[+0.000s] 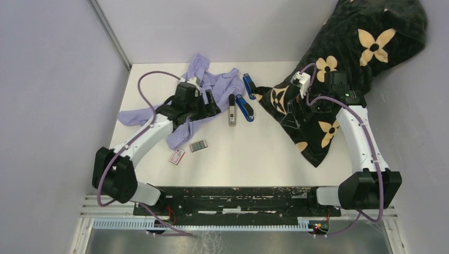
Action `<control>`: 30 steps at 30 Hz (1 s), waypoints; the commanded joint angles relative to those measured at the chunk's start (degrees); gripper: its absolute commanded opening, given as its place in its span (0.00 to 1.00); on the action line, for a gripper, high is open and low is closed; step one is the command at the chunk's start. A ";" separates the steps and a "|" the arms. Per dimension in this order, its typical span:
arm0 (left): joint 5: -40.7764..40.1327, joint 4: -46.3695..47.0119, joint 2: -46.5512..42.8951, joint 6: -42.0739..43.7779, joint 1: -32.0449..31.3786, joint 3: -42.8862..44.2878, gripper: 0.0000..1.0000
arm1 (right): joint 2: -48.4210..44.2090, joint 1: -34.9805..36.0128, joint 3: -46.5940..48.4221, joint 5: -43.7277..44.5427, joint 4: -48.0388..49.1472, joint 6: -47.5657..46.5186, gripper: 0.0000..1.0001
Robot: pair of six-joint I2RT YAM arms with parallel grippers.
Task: Unload the staples from the stapler
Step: Move the stapler to the center of the board.
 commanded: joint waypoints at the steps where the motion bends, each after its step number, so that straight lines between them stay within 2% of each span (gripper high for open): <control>1: -6.10 -4.15 7.61 3.66 -5.55 7.77 0.87 | -1.34 0.29 -0.05 -2.02 1.61 -0.48 0.99; 12: -8.87 -6.76 22.25 3.72 -11.36 21.82 0.85 | -1.51 0.26 -0.64 -0.55 2.21 0.01 0.99; 21: -19.37 -15.67 34.14 6.49 -15.02 35.02 0.79 | -1.84 0.28 -1.02 -0.36 2.55 0.28 0.99; 24: -21.40 -16.11 37.08 8.81 -15.03 38.25 0.68 | -1.78 0.29 -1.09 -0.37 2.81 0.51 0.99; 30: -22.70 -19.78 45.05 11.91 -15.08 48.76 0.56 | -1.34 0.33 -0.37 -0.28 2.46 0.36 0.99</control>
